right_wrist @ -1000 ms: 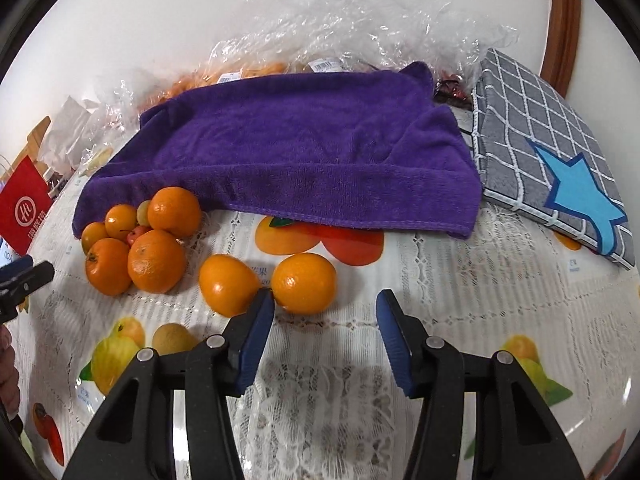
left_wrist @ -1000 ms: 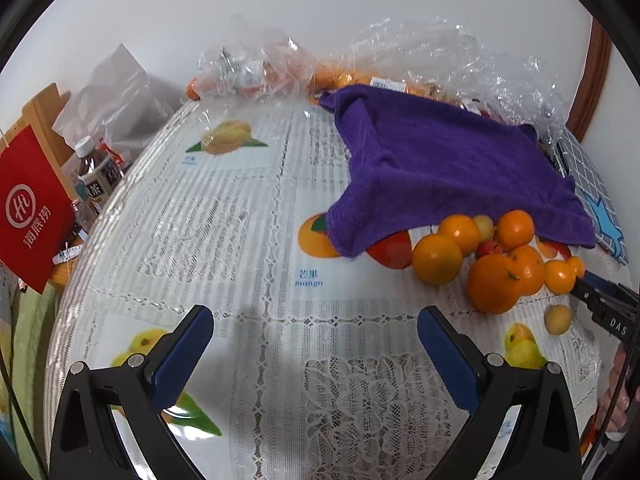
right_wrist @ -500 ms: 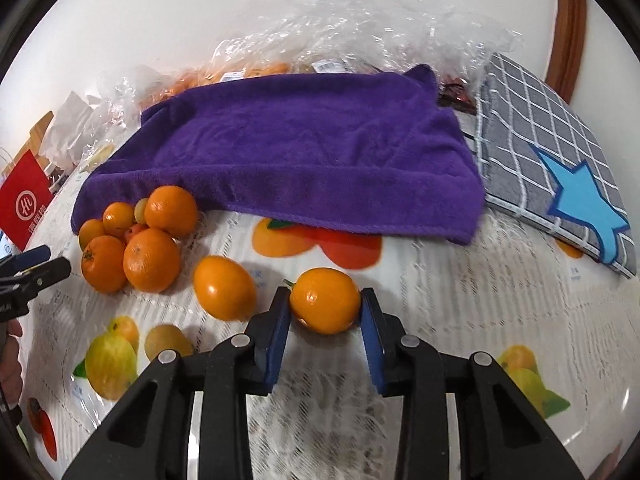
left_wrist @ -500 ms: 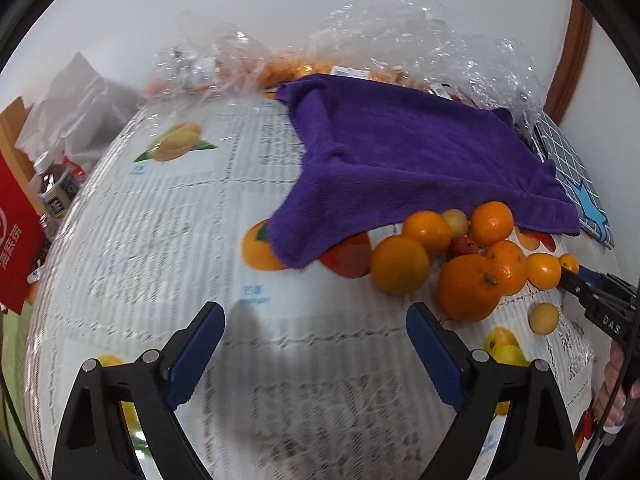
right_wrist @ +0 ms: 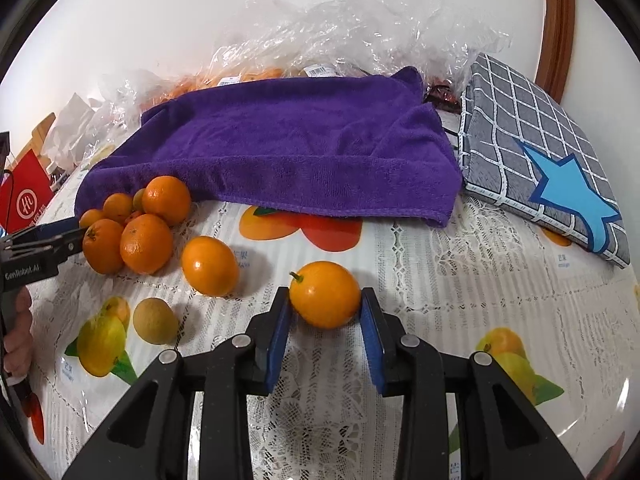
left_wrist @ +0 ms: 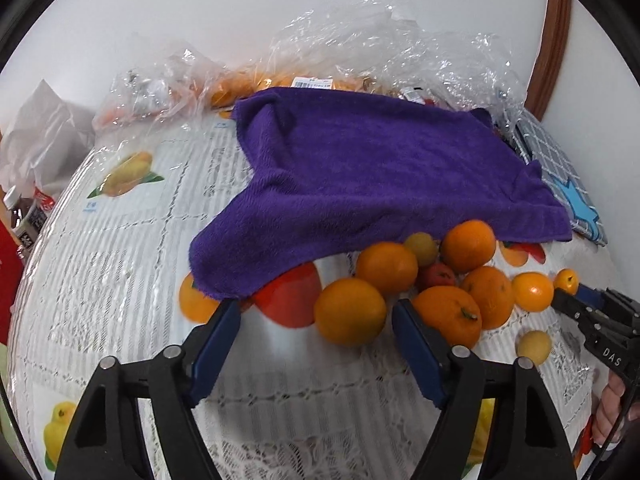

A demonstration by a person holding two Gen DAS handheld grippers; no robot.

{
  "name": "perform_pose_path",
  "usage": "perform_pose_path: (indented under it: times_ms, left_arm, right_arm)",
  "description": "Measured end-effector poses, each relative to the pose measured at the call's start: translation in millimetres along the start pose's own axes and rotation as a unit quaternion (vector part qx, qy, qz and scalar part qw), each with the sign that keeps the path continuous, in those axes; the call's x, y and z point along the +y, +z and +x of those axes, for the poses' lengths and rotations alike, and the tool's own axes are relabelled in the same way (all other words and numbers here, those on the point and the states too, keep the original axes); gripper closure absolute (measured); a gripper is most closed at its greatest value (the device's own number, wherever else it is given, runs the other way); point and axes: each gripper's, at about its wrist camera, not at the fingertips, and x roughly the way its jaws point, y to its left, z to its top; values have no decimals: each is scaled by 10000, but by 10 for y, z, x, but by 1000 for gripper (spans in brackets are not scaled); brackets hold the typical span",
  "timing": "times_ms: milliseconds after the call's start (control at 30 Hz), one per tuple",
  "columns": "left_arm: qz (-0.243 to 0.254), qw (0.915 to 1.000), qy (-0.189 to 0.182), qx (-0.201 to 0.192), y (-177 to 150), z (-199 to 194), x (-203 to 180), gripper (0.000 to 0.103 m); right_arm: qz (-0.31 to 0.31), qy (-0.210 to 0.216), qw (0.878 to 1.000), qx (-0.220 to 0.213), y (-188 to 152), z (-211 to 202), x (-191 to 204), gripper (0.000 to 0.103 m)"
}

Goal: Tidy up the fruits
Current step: 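Grasp an orange from the pile with the right gripper while the left gripper grasps another orange, then carry both held oranges up onto the purple towel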

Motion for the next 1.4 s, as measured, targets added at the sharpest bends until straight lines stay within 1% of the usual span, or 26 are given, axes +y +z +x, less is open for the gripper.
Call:
perform_pose_path:
  times_ms: [33,67,133,167,200,233,300,433,567,733,867,1000,1133,1233,1400]
  left_arm:
    - [-6,10000,-46,-28,5,0,0,38]
    - [8,9999,-114,-54,7,0,-5,42]
    - [23,9995,-296,-82,2,-1,-24,62]
    - [33,9990,-438,-99,-7,-5,-35,68]
    - [39,9989,-449,-114,-13,-11,-54,69]
    - [69,9991,-388,-149,-29,-23,-73,69]
    - [87,9990,-388,-182,-42,-49,-90,69]
    - [-103,9984,-465,-307,-67,-113,-21,69]
    - [-321,9978,-501,-306,-72,-116,76,69]
    - [-330,9975,-456,-438,-59,-176,96,69]
    - [-413,9972,-438,-436,17,-262,122,69]
    - [-411,9969,-366,-554,180,-380,125,69]
    - [-517,9958,-288,-704,468,-465,129,69]
    - [-585,9951,-105,-794,687,-461,101,69]
    - [-628,9941,-7,-881,998,-350,26,69]
  right_arm:
    - [20,15,10000,-6,1,-2,-9,69]
    - [53,38,10000,-12,2,-1,-17,69]
    - [128,74,9999,-30,-5,-8,-30,70]
    - [142,85,9999,-42,-9,-12,-34,70]
    - [163,94,9998,-56,-11,-17,-41,70]
    - [189,89,9998,-70,-17,-25,-50,70]
    - [260,109,9995,-114,-24,-41,-79,70]
    - [390,168,9988,-238,-26,-74,-119,70]
    - [450,145,9984,-301,-37,-98,-139,70]
    - [512,152,9977,-420,-52,-146,-164,70]
    - [611,216,9975,-283,-6,-178,-205,70]
    - [507,152,9973,-503,173,-338,-193,70]
    - [475,141,9963,-702,429,-422,-176,70]
    - [459,194,9955,-803,653,-402,-190,70]
    - [500,221,9948,-856,1001,-259,-228,70]
